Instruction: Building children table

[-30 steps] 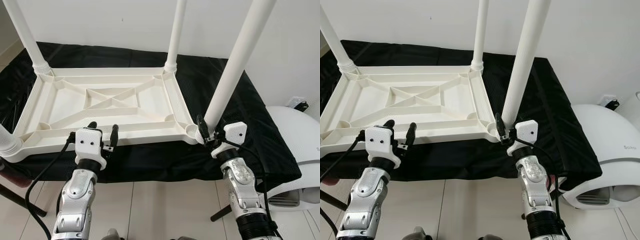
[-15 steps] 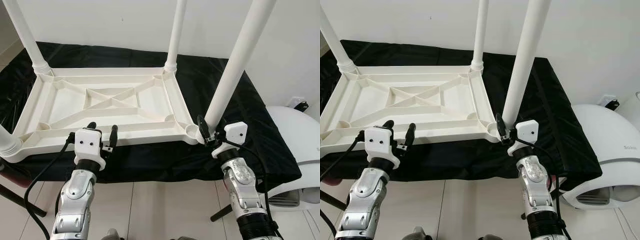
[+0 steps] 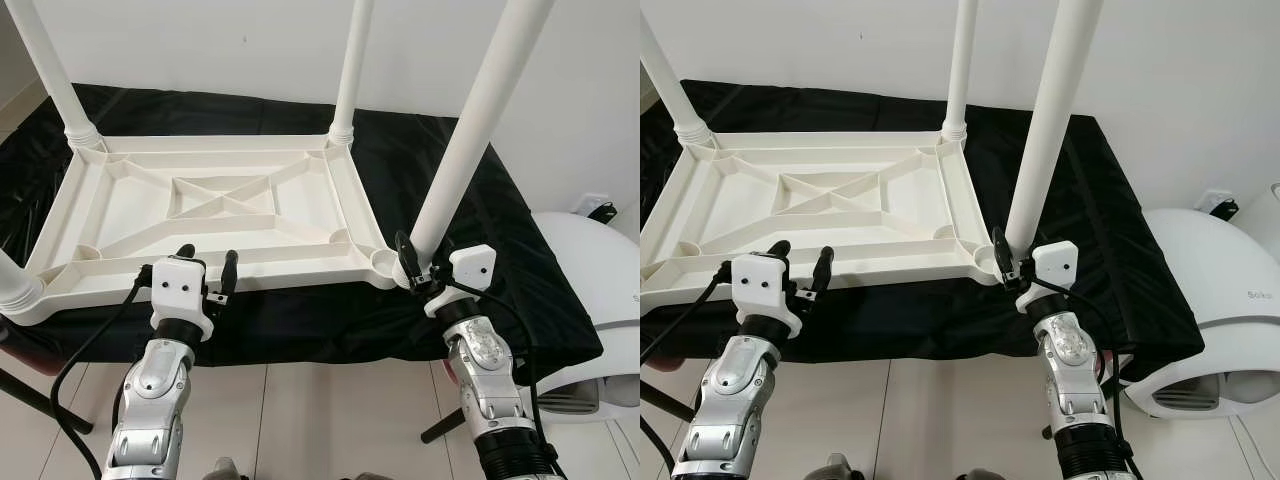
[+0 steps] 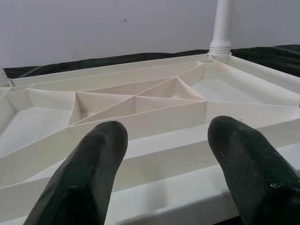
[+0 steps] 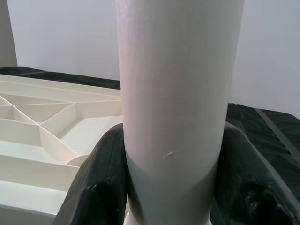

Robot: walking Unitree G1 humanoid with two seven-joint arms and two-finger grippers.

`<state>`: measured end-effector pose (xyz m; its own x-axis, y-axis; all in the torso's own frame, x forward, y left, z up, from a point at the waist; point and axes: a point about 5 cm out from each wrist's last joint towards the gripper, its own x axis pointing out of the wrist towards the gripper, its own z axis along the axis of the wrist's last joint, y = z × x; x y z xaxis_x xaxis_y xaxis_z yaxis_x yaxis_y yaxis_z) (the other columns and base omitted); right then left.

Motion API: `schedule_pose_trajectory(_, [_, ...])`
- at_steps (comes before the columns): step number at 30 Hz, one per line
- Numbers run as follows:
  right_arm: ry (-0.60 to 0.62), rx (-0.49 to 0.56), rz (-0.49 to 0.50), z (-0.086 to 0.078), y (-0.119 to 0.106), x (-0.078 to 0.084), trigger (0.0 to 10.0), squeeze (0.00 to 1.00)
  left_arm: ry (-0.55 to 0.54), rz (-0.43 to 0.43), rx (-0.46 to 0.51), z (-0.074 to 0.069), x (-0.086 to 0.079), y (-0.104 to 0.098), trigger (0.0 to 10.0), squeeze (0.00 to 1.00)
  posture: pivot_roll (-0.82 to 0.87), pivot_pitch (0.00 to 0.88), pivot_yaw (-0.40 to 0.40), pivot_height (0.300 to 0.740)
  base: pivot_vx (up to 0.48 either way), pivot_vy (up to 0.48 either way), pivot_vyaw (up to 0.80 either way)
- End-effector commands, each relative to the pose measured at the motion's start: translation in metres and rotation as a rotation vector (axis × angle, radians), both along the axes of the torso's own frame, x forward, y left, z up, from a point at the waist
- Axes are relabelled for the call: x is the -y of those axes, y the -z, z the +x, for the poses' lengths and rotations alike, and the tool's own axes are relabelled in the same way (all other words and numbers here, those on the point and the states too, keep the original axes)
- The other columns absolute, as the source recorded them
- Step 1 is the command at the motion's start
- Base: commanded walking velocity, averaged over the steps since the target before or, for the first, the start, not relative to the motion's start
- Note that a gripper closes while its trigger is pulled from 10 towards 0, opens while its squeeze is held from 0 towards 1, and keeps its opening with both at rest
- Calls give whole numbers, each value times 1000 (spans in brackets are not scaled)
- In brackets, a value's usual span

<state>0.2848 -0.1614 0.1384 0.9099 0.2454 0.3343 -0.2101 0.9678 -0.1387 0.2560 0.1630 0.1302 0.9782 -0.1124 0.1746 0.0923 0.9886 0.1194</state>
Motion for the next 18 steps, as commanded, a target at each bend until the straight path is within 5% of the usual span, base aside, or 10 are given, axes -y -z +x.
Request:
schedule_pose_trajectory(1, [0,3,1,0,-2,2,10000,0,-13,-13,0,-2,1,1,10000,0,28,0,-56,740,0,0,0])
schedule_pose_trajectory(18, [-10,6,-4,2,-2,1,10000,0,-8,-15,6,-1,1,1,10000,0,28,0,-59,740,0,0,0])
